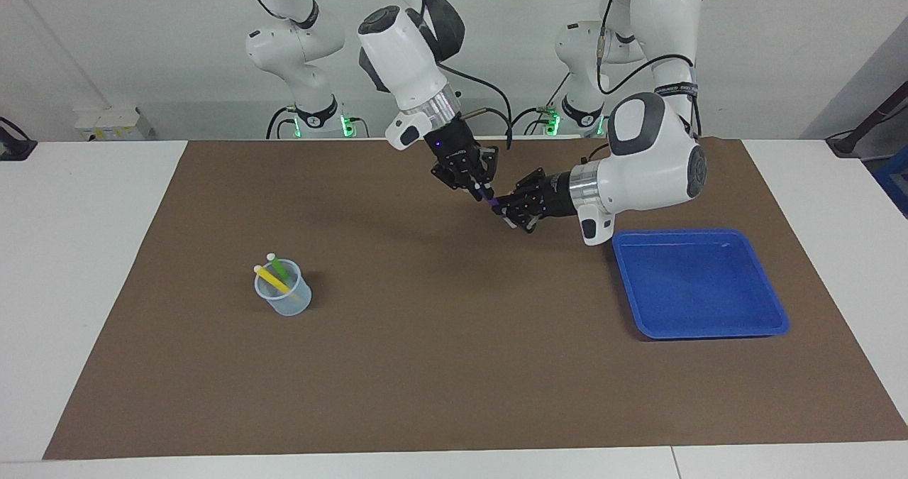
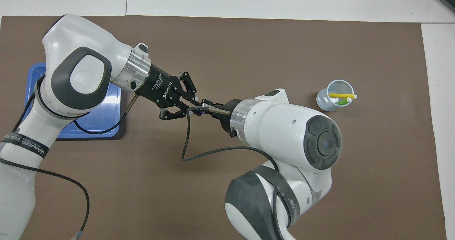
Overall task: Transfer and insert pens with both arms
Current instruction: 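Grasp the purple pen with the right gripper while the left gripper opens, then insert the purple pen into the cup while the left gripper returns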
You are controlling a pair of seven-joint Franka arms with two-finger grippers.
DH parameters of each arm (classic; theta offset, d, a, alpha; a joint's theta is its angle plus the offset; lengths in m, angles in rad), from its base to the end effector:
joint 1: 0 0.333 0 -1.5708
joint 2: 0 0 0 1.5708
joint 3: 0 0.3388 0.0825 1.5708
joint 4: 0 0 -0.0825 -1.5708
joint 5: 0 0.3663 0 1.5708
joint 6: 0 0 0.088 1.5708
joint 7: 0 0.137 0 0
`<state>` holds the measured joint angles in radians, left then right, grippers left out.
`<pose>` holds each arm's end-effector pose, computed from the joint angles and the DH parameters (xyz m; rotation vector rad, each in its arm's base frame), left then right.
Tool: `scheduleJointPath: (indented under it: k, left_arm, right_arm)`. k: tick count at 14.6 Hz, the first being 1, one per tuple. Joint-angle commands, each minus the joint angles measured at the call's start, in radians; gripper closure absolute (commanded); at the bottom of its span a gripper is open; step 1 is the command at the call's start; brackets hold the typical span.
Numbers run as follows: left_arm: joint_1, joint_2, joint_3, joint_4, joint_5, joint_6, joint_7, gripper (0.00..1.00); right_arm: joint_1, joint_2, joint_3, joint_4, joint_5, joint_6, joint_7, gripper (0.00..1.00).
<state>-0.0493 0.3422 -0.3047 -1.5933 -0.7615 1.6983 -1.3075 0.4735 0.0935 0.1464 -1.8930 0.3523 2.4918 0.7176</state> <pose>0.5674 -0.2763 0.4664 2.1279 1.3828 -1.0391 0.5083 0.3647 0.5143 -2.5543 0.4237 -0.2799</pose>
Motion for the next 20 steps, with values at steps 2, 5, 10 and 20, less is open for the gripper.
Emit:
scheduleJointPath:
  k: [2, 5, 10, 20]
  left_arm:
    - [-0.015, -0.032, 0.016, -0.028, -0.002, 0.017, -0.003, 0.98]
    - [-0.017, -0.042, 0.018, -0.030, 0.001, 0.021, -0.006, 0.20]
    - [-0.009, -0.046, 0.018, -0.030, 0.001, 0.015, 0.011, 0.00]
    - [0.021, -0.140, 0.032, -0.040, 0.294, -0.152, 0.124, 0.00]
  right_arm:
    - [-0.009, 0.012, 0.005, 0.014, 0.005, -0.008, -0.015, 1.00]
    - [-0.010, 0.011, 0.004, 0.014, 0.005, -0.010, -0.023, 1.00]
    - [-0.012, 0.009, 0.001, 0.012, 0.002, -0.013, -0.035, 1.00]
    - [-0.151, -0.043, 0.001, 0.009, 0.004, -0.258, -0.477, 1.00]
